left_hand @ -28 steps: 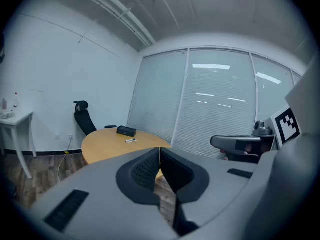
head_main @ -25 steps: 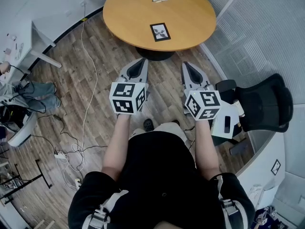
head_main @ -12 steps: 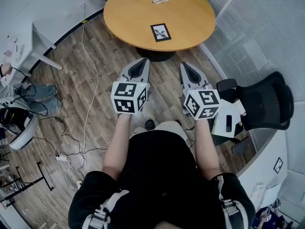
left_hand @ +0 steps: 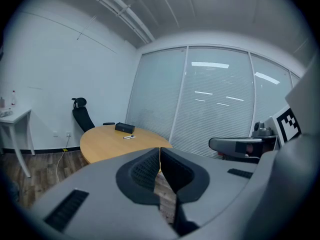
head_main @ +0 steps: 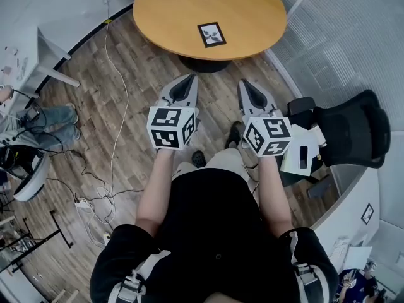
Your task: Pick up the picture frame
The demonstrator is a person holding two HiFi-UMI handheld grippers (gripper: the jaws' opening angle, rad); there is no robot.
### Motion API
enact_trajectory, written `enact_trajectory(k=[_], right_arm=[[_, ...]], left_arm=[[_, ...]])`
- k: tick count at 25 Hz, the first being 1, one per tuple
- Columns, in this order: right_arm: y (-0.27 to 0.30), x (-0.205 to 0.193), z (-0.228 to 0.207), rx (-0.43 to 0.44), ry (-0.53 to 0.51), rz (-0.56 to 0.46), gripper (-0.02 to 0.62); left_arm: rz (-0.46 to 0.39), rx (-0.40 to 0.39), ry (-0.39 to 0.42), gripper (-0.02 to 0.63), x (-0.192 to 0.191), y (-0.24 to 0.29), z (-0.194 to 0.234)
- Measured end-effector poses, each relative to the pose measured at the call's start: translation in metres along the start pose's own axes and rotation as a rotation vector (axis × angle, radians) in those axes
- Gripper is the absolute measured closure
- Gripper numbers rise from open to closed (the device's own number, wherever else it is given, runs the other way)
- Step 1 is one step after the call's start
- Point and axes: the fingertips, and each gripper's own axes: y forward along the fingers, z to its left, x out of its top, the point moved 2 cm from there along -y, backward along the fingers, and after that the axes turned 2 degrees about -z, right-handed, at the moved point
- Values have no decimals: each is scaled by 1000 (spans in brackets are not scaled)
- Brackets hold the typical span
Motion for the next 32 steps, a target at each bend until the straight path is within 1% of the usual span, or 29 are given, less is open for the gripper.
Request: enact_trajectory(k=[7, 12, 16, 21, 26, 32], right_arm=[[27, 6, -22, 29, -1, 14, 578], [63, 16, -44, 64, 2, 21, 578], [96, 25, -68, 94, 9, 26, 577], [138, 43, -97, 140, 6, 28, 577], [169, 59, -130, 172, 1, 34, 577], [202, 67, -170, 217, -12, 51, 574]], left_arm=[[2, 21, -15, 581, 4, 32, 5], [12, 48, -14, 581, 15, 67, 17], [27, 75, -13, 580, 25, 100, 26], [21, 112, -12, 580, 45, 143, 36], [21, 135, -19, 580, 62, 184, 37], [10, 189, -44, 580, 70, 230, 40]])
